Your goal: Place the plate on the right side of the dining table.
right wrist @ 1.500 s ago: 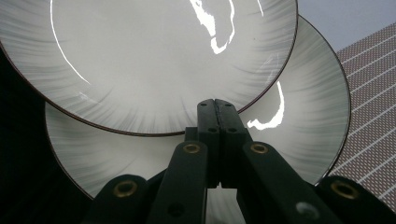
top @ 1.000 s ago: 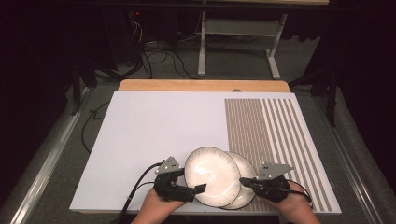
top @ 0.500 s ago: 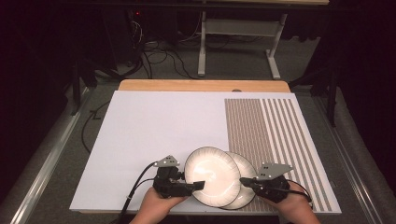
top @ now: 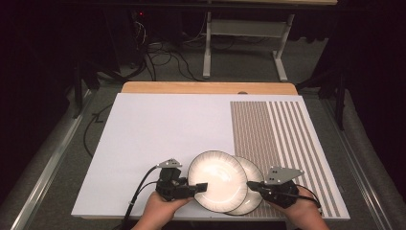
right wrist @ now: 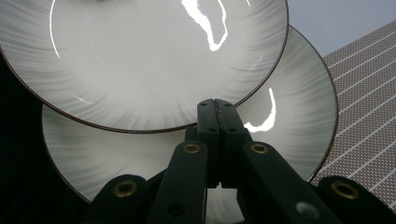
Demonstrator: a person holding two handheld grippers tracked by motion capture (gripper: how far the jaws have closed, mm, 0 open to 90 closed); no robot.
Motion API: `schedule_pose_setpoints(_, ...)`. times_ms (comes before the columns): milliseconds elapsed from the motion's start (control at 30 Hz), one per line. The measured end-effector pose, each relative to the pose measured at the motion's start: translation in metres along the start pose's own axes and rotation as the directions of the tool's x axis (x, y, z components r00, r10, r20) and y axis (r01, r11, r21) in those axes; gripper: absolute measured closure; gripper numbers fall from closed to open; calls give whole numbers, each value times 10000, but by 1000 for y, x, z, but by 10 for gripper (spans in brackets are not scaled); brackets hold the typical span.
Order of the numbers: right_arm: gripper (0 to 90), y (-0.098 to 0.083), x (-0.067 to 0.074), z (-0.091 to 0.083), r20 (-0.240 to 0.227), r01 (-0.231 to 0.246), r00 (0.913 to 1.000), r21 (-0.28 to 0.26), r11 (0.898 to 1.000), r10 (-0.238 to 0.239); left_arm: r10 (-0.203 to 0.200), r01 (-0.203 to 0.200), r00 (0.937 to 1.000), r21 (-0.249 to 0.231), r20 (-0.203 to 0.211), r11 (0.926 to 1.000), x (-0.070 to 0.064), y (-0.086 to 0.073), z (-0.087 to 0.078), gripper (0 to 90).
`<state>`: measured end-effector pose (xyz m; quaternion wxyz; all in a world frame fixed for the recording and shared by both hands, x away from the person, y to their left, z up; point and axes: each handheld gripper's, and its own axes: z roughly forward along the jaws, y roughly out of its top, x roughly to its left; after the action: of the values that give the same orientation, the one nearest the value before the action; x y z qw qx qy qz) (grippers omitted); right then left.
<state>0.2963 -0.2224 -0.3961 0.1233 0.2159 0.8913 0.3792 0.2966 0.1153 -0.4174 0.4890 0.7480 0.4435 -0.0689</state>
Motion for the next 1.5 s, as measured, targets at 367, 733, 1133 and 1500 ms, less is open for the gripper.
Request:
schedule_pose_setpoints(367,900,0,-1,-6,114,-78,9999,-394,9992,83,-329,338,9991,-327,252,9989,4,-1,-3,610)
schedule_pose_setpoints(733,900,0,-4,-10,240,-249,9994,-642,9976,265,-623,663,9962,-656,610,9956,7,-1,-6,673)
schedule_pose_setpoints(1133,900,-2,-9,-17,564,-547,9966,-936,9941,601,-815,899,9940,-1209,727,9886,14,4,-14,728)
schedule_pose_setpoints(1500,839,-3,-15,-30,940,-1029,9885,-1538,9827,1182,-346,479,9967,-1876,737,9811,13,8,-24,772)
